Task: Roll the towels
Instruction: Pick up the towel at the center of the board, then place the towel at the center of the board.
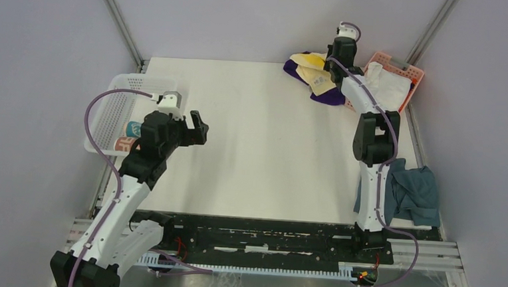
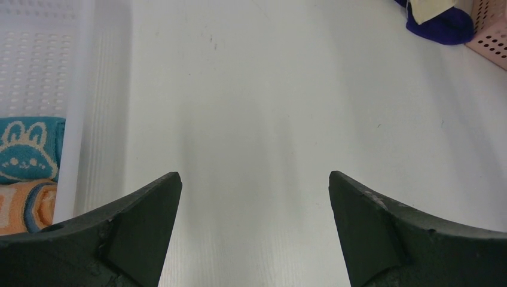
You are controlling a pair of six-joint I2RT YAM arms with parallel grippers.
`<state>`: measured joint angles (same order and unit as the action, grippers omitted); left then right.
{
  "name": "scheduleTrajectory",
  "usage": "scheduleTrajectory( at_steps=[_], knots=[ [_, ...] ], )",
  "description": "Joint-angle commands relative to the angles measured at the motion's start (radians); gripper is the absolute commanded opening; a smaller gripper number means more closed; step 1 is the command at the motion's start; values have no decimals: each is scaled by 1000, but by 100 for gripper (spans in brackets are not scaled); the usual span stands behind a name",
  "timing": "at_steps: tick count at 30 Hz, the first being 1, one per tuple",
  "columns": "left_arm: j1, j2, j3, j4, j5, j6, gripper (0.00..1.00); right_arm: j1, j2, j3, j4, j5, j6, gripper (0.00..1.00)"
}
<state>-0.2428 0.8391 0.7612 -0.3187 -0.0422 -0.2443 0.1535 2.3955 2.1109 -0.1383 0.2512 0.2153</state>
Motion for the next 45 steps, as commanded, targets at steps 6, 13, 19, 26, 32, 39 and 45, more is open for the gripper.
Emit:
scheduleTrajectory(
  at_steps=[6, 13, 19, 26, 32, 39, 45],
  knots=[
    [1, -60, -1, 89, 151, -37, 99, 183, -442, -68, -80, -152, -82, 0],
    [0, -67, -11, 90, 242, -139, 97, 313, -682, -254, -71, -304, -20, 0],
    [-1, -57, -51, 85, 280, -211, 96, 337, -831, -614, -42, -325, 60, 7],
    [-3, -13, -128, 106, 301, -317, 94, 337, -945, -899, -169, -172, 58, 48],
    [-3, 118, -108, 76, 301, -348, 92, 337, -1015, -1002, -307, -114, 101, 67],
    [-91, 319, -15, 87, 333, -336, 80, 336, -1062, -1154, -353, -147, 150, 66],
    [-218, 486, 71, 125, 258, -342, 75, 337, -1070, -1231, -348, -180, 199, 62]
  ],
)
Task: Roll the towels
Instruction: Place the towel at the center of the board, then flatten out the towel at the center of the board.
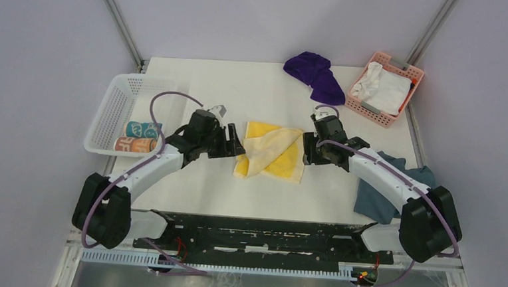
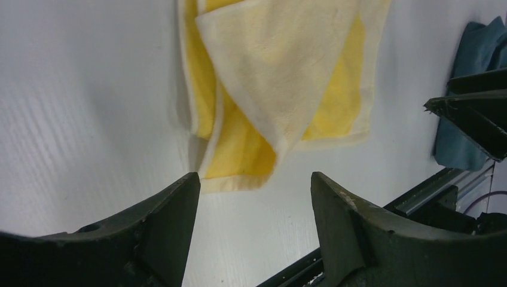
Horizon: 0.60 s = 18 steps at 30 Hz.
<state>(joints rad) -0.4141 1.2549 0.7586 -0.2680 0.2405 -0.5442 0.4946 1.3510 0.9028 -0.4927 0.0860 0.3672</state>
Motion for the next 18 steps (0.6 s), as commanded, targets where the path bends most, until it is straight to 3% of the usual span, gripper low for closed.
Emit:
scheduleTrajectory(
  at_steps=[1, 11, 18],
  knots=[
    [-47, 95, 76, 96, -39, -57, 72, -4, -19, -28, 6, -22, 52, 60],
    [-46, 435, 288, 149, -57, -68, 53, 8, 51, -52, 12, -72, 75, 53],
    [-45, 554, 387, 62, -135, -31, 51, 18, 70, -53, 15, -82, 77, 51]
  ],
)
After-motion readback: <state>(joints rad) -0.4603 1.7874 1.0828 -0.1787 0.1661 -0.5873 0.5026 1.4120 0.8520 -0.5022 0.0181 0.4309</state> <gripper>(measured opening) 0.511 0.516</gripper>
